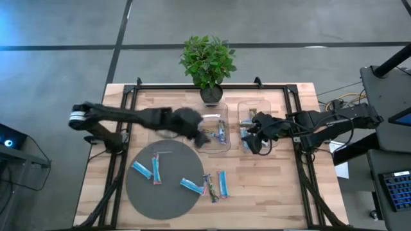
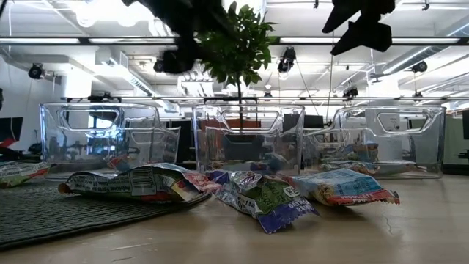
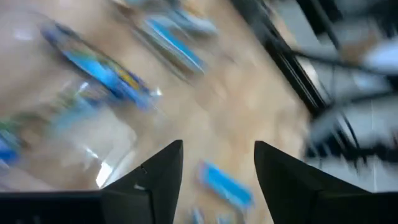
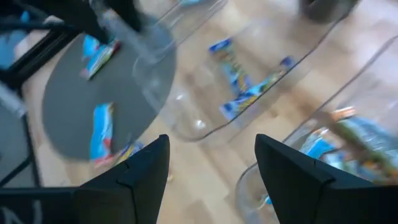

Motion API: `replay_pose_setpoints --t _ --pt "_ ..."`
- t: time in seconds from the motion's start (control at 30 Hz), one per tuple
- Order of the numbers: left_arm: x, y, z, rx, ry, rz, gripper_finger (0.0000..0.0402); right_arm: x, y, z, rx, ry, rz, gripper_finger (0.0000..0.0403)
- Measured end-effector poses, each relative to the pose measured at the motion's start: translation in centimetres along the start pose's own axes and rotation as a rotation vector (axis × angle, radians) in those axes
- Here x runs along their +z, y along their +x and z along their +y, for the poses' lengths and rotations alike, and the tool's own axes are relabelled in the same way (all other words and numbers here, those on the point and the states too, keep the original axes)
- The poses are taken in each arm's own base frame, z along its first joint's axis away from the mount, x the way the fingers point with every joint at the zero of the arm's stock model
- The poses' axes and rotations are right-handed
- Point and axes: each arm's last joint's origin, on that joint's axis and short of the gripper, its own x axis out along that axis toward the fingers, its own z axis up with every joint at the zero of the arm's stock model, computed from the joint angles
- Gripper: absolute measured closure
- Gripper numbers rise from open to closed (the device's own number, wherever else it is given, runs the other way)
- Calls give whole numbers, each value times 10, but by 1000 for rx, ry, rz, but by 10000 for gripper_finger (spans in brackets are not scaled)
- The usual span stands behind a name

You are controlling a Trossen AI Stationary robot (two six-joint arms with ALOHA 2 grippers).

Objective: Pick and place Granola Bars by type
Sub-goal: Put the blue granola bar into the middle transparent bin

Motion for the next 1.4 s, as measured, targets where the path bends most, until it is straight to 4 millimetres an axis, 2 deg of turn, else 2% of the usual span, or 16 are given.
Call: replay_pose_setpoints --t 0.13,0.3,0.5,0.63,0.97,1.17,1.4 --pt "-36 -31 -31 18 98 44 220 -5 10 3 33 5 90 177" --pt "-82 -63 -59 101 199 -34 220 -13 33 9 -15 77 168 177" --pt "-124 -91 -72 183 135 -146 220 -28 60 19 -51 192 277 177" --pt "-148 -101 -75 205 122 -156 220 -43 77 37 3 231 339 177" --pt "-179 -113 -76 227 276 -94 220 -60 100 106 -73 331 314 177" --pt "-198 -128 -77 200 355 -84 220 -67 134 138 -210 309 371 177" --pt "-208 -149 -73 171 335 -67 220 -74 178 169 -226 297 385 177"
